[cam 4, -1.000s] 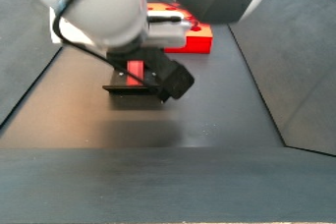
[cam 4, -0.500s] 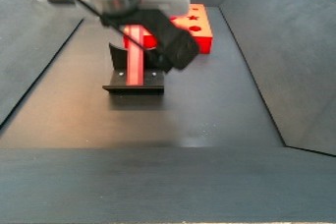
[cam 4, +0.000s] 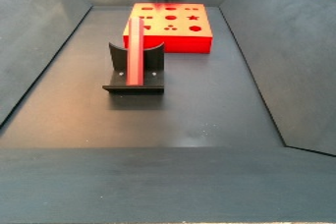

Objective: Pick up the hexagon object. Move up. Place the hexagon object on the fixture. Regrasp the hexagon object. Move to above the board. Insert the hexagon object.
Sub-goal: Regrasp the hexagon object.

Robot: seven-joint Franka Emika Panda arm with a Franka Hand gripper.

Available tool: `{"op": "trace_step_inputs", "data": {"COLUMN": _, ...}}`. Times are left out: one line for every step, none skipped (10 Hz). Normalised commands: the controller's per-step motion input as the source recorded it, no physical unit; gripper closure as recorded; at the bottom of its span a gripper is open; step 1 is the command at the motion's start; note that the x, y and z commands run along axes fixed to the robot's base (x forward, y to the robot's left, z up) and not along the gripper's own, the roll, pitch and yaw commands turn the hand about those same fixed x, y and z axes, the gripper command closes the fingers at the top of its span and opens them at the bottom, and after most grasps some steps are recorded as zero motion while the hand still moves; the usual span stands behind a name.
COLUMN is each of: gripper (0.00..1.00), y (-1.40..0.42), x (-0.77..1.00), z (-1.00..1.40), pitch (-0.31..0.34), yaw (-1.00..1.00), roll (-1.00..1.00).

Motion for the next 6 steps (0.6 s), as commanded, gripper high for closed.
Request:
{"op": "trace_step_inputs", "data": {"gripper": 0.00, "y": -0.86, "x": -0.07, "z": 0.69, "pitch": 0.047, "yaw": 0.02, "roll": 1.00}}
{"op": "trace_step_inputs", "data": {"gripper": 0.00, "y": -0.67, "x": -0.05, "z": 0.47, "pitch": 0.045, "yaw": 0.02, "roll": 1.00}}
{"op": "trace_step_inputs", "data": {"gripper": 0.00, "y": -0.48, "x": -0.04, "z": 0.23, "pitch": 0.043, "yaw": 0.02, "roll": 1.00}}
{"op": "trace_step_inputs", "data": {"gripper": 0.00, "y": -0.21, "x": -0.01, "z": 0.04, "pitch": 0.040, "yaw": 0.02, "roll": 1.00}}
{"op": "trace_step_inputs", "data": {"gripper": 0.00, "y": -0.05, "x": -0.02, "z": 0.05, "pitch": 0.041, "yaw": 0.02, "roll": 1.00}}
{"op": "trace_step_inputs", "data": {"gripper": 0.00, "y": -0.03, "x": -0.02, "z": 0.05, "pitch": 0.038, "yaw": 0.02, "roll": 1.00}}
